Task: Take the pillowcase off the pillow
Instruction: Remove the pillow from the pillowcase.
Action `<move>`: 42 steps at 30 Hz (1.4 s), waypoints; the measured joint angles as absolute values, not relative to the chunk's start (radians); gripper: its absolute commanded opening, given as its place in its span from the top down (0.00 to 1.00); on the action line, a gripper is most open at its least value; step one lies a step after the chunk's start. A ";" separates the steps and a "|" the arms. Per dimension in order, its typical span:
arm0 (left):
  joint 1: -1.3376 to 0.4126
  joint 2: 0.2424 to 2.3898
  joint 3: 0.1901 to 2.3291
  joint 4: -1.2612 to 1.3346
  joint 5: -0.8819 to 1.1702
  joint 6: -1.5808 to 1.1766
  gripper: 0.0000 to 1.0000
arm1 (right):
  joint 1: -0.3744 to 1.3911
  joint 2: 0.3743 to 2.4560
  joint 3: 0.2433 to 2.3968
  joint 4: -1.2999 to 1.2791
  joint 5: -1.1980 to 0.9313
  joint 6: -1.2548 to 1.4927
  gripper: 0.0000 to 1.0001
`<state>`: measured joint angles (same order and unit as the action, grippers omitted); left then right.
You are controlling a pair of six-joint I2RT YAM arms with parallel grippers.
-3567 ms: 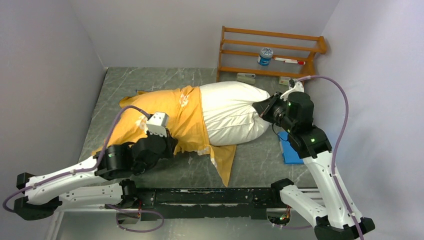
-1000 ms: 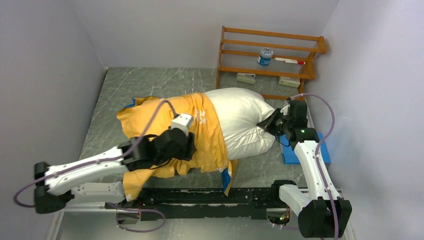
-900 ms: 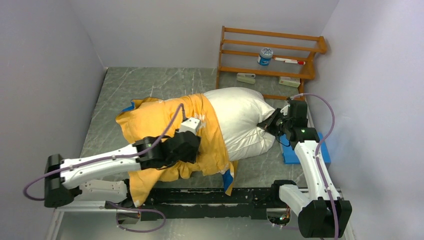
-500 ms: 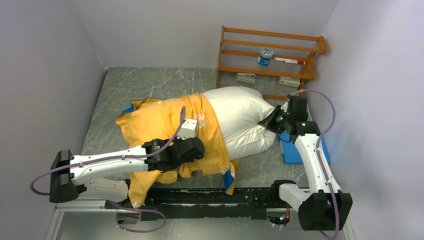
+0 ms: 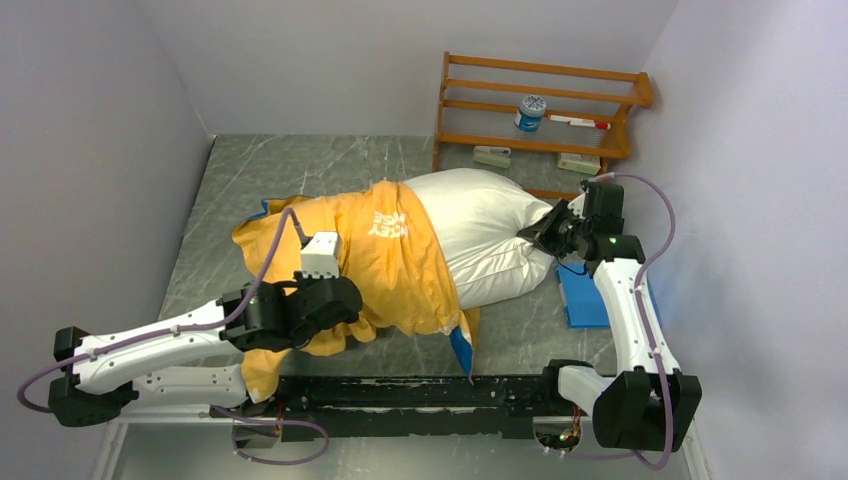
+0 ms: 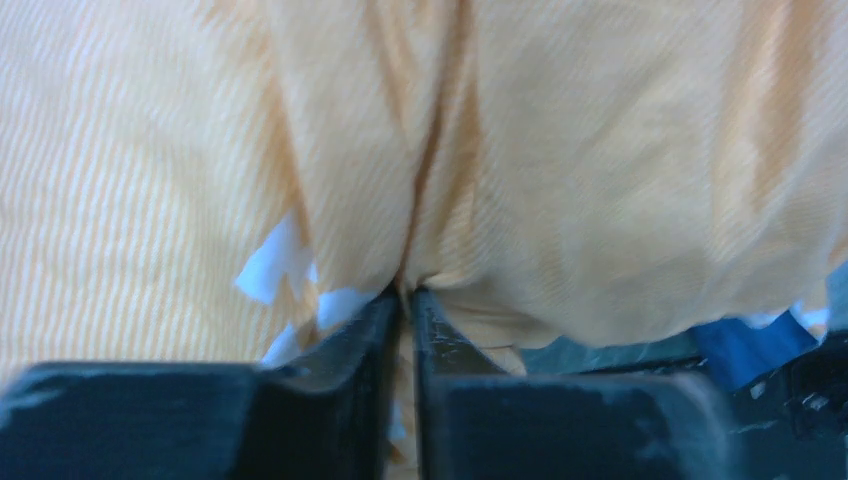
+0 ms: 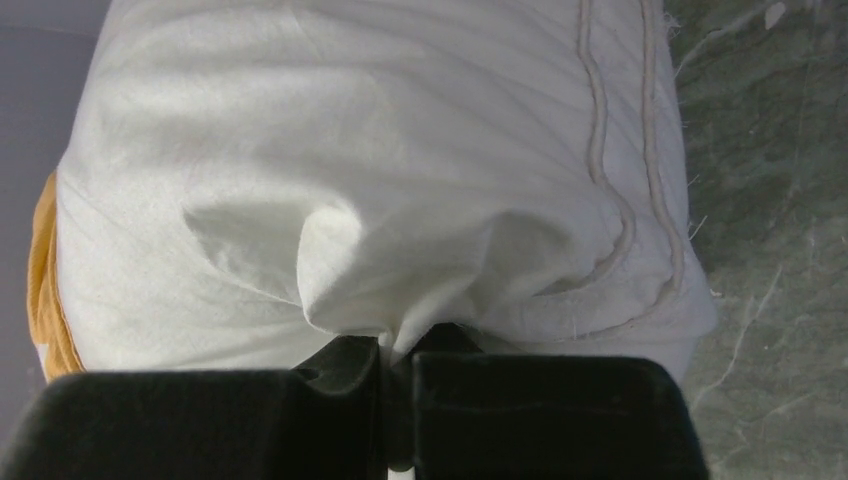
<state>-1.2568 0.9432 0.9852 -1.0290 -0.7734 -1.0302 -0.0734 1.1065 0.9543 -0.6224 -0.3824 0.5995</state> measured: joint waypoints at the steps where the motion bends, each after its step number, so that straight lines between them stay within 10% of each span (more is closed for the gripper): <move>1: -1.256 0.946 0.985 -1.019 -0.762 -1.001 0.54 | -0.075 1.106 0.946 -0.616 -0.390 0.599 0.97; 5: -1.251 0.953 0.982 -0.888 -0.643 -0.843 0.04 | -0.088 1.100 0.908 -0.588 -0.418 0.600 0.97; 11: -1.251 1.016 0.936 -0.586 -0.475 -0.710 0.03 | -0.093 1.071 0.887 -0.574 -0.430 0.601 0.97; 13: -1.252 1.096 0.957 -0.565 -0.466 -0.693 0.16 | -0.094 1.065 0.884 -0.573 -0.431 0.602 0.96; 17: -1.264 1.309 1.052 -0.619 -0.549 -0.699 0.91 | -0.097 1.058 0.878 -0.573 -0.428 0.601 0.96; 37: -1.283 0.980 1.085 -1.135 -0.788 -1.112 0.95 | -0.094 1.114 0.931 -0.596 -0.451 0.606 0.97; 42: -1.283 1.021 1.085 -1.141 -0.781 -1.047 0.43 | -0.096 1.116 0.931 -0.595 -0.459 0.599 0.94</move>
